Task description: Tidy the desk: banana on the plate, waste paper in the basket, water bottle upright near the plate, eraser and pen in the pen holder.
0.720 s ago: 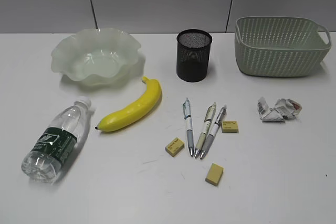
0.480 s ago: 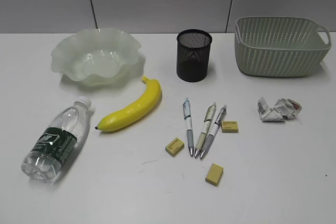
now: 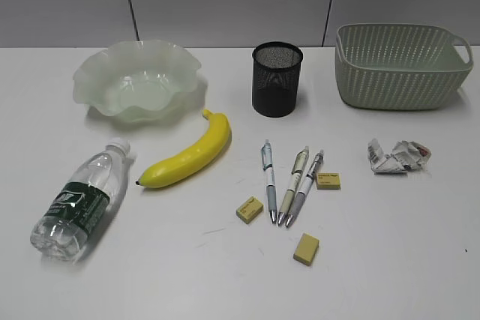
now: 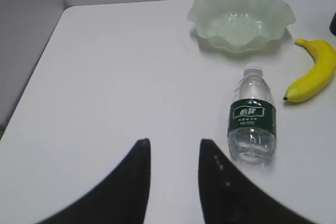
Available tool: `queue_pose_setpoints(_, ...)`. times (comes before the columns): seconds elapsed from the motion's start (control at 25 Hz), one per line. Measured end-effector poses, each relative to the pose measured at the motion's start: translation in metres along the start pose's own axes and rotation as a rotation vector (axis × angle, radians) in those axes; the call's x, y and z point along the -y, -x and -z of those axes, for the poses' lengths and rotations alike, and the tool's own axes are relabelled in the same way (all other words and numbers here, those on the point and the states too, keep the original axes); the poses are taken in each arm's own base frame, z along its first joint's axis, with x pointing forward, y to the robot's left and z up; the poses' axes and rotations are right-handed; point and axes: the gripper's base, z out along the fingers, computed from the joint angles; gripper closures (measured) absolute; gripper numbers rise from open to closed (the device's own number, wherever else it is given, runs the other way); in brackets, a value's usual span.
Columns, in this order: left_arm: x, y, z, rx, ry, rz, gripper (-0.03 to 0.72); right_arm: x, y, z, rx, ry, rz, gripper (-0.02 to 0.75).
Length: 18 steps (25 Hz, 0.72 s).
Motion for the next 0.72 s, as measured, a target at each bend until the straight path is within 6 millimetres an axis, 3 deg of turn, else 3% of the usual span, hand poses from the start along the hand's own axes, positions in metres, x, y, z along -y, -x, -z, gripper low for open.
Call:
queue_pose_setpoints(0.48, 0.003, 0.004, -0.003, -0.008, -0.037, 0.003, 0.451, 0.000, 0.000, 0.000, 0.000, 0.000, 0.000, 0.459)
queue_pose_setpoints(0.6, 0.010, 0.029, -0.021, 0.006, -0.113, -0.028, 0.451, 0.000, 0.000, 0.000, 0.000, 0.000, 0.000, 0.459)
queue_pose_setpoints(0.72, 0.021, 0.063, -0.062, 0.037, -0.235, -0.004, 0.449, 0.000, 0.000, 0.000, 0.000, 0.000, 0.000, 0.459)
